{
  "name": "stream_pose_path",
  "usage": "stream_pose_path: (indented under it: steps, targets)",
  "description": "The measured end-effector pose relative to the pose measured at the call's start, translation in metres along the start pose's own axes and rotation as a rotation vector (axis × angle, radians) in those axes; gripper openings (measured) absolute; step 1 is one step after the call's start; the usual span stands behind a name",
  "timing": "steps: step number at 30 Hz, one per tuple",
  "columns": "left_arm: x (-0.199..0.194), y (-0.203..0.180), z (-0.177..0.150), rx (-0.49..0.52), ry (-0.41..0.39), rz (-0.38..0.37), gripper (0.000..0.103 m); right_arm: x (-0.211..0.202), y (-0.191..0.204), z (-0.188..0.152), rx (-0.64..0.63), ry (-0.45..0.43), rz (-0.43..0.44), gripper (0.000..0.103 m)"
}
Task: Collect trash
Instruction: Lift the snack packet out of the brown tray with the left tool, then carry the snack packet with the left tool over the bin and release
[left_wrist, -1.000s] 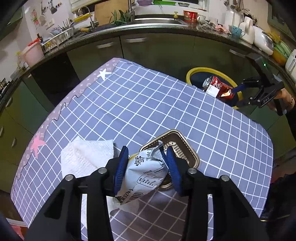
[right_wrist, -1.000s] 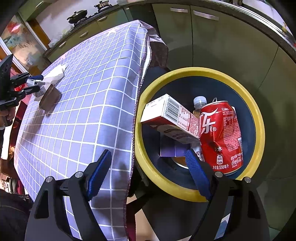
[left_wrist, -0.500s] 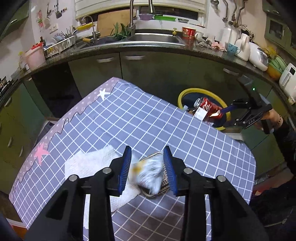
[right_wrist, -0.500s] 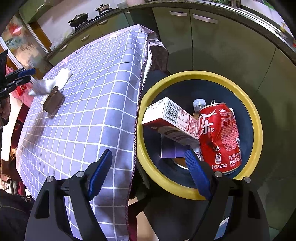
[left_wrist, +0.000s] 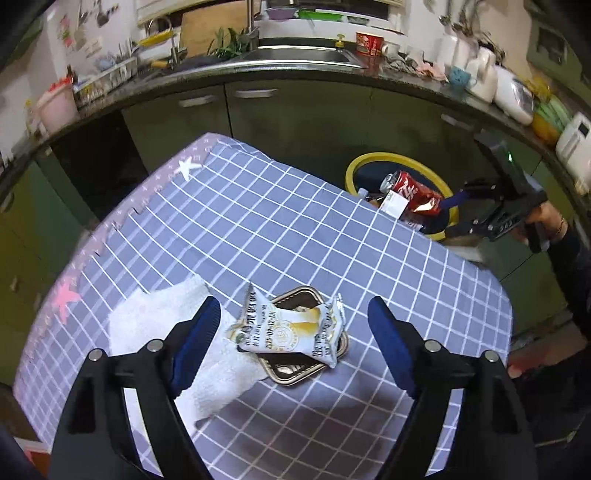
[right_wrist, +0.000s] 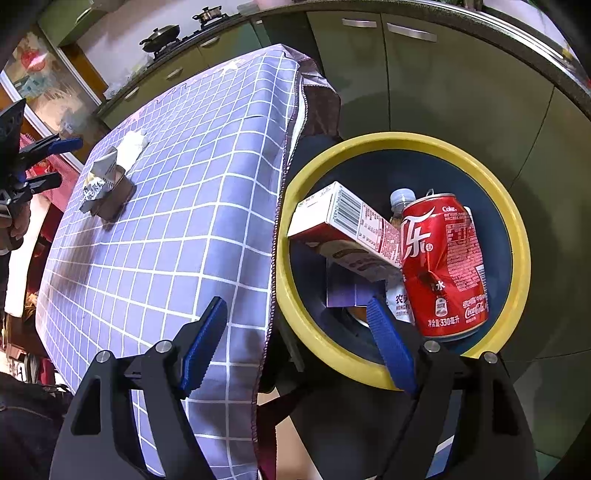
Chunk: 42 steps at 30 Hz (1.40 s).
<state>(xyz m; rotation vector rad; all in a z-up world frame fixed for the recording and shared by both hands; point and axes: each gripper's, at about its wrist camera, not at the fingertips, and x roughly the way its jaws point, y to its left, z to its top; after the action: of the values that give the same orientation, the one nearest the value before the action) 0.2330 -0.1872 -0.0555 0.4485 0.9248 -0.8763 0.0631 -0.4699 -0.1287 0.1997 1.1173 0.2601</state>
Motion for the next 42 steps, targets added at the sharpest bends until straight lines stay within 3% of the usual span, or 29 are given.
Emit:
stream_pose_path:
  steps: [3, 6, 10, 12, 19, 24, 32, 37, 42]
  targets:
    - [0.003, 0.003, -0.002, -0.086, 0.024, 0.017, 0.078, 0.002, 0.000, -0.001, -0.002, 0.008, -0.002, 0.078]
    - [0.009, 0.018, -0.009, -0.340, 0.105, -0.030, 0.076, 0.003, 0.001, 0.001, -0.006, 0.011, -0.003, 0.078]
    - [0.012, 0.023, -0.013, -0.547, 0.163, -0.056, 0.066, 0.006, 0.003, 0.006, -0.019, 0.010, 0.010, 0.078]
    - [0.011, 0.019, -0.010, -0.603, 0.180, -0.055, 0.060, 0.007, 0.005, 0.007, -0.025, 0.007, 0.020, 0.078]
    - [0.022, 0.024, -0.008, -0.783, 0.260, -0.013, 0.060, 0.003, 0.001, 0.002, -0.031, -0.014, 0.054, 0.078]
    - [0.027, 0.022, -0.002, -0.832, 0.278, 0.010, 0.060, -0.002, -0.008, -0.004, -0.022, -0.030, 0.074, 0.078]
    - [0.046, 0.031, -0.004, -0.893, 0.346, 0.032, 0.049, -0.005, -0.016, -0.014, -0.015, -0.043, 0.103, 0.078]
    - [0.058, 0.031, -0.008, -0.894, 0.366, 0.032, 0.037, -0.004, -0.020, -0.014, -0.005, -0.048, 0.110, 0.078]
    - [0.060, 0.034, -0.007, -0.863, 0.356, 0.048, 0.035, -0.005, -0.020, -0.018, -0.002, -0.053, 0.115, 0.078]
